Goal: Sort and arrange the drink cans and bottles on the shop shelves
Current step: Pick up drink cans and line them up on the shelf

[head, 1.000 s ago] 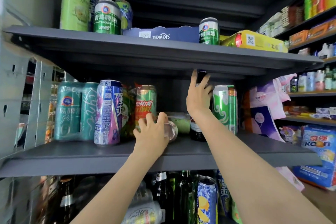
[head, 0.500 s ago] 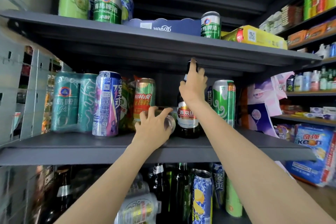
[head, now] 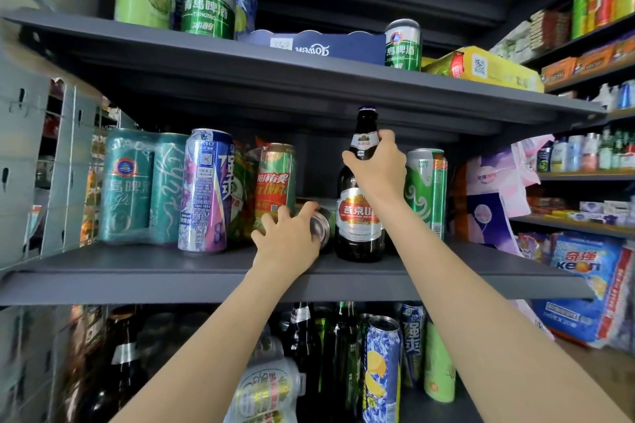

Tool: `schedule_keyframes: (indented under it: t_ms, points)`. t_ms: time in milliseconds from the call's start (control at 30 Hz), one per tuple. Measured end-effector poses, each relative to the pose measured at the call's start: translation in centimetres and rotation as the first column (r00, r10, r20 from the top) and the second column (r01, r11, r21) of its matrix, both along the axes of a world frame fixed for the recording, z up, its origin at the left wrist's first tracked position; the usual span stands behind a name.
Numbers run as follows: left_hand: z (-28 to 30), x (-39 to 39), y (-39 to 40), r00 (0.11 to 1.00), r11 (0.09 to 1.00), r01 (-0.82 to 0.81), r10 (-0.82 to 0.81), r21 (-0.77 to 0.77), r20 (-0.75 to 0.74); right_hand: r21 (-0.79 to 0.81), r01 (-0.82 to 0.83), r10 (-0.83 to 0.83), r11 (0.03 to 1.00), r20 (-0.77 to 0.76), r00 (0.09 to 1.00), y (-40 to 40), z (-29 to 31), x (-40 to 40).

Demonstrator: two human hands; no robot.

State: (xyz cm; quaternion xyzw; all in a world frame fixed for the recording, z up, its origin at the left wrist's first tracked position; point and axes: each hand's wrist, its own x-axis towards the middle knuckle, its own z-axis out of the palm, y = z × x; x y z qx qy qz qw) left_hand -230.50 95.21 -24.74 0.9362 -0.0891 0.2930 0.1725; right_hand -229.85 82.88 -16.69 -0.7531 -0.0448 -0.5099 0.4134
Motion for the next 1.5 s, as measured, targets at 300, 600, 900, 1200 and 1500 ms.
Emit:
schedule_keyframes:
  t_ms: [300,600,900,1200,1500]
  points:
    - [0.3,-0.6,0.4,0.998,0.997,0.065,-0.065,-0.049,0.004,-0.172,-0.057,-0.014,0.983,-0.389,0.921,-0.2,-0.1,-2.0]
    - [0.6,-1.1,1.5,0.978,0.922,0.208,-0.201,-0.328,0.056,-0.151,-0.087,0.01,0.985,-0.448,0.894,-1.3,1.1,-8.3]
    - [-6.1,-6.5,4.2,0.817,0.92,0.371,-0.258,-0.129,0.516,-0.079,-0.306,0.228,0.949,-0.497,0.837,-1.7,-1.9,-16.7]
    - [-25.3,-9.4,4.6,0.843,0.915,0.402,-0.387,0.04,0.374,-0.064,-0.332,0.229,0.941,-0.602,0.765,-3.8,-17.6,-20.2]
    - [-44.6,-10.5,4.4,0.927,0.928,0.371,-0.372,-0.025,-0.038,-0.025,-0.175,0.097,0.984,-0.749,0.655,-6.3,-41.4,-18.9]
